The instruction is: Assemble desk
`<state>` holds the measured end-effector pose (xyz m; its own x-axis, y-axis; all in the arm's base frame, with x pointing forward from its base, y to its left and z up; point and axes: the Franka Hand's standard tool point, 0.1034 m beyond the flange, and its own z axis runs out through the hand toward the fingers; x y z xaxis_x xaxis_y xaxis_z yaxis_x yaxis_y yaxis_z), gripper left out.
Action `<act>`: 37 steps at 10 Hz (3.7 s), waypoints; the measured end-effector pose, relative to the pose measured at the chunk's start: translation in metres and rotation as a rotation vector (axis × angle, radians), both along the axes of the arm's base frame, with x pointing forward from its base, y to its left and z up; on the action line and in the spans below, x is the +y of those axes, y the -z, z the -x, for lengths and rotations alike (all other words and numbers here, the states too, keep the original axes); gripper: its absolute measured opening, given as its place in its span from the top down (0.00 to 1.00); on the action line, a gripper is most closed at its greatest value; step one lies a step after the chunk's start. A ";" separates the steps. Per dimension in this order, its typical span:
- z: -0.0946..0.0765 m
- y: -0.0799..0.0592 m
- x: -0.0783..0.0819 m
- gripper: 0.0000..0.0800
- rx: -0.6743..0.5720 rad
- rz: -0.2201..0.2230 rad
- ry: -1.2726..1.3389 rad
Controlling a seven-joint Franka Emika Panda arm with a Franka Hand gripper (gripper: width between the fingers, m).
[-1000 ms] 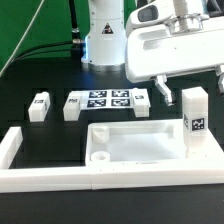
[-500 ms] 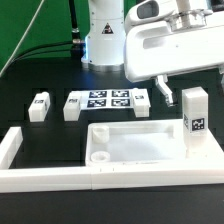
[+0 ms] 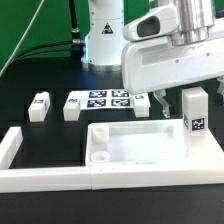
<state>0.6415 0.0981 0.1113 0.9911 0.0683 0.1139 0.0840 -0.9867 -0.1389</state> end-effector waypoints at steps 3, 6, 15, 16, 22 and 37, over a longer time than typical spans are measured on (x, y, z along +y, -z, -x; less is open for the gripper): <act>-0.003 -0.002 0.002 0.30 0.039 -0.007 0.017; -0.003 -0.002 0.002 0.64 0.059 -0.019 0.142; 0.001 0.001 0.004 0.64 0.259 -0.151 1.327; 0.001 0.001 0.007 0.64 0.267 -0.152 1.373; -0.001 -0.004 0.010 0.20 0.140 -0.061 0.678; -0.003 -0.003 0.009 0.63 0.163 -0.059 1.061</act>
Offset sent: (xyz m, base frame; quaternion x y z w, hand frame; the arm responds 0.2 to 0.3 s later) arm 0.0000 0.0000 0.0000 0.0000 0.0000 0.0000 1.0000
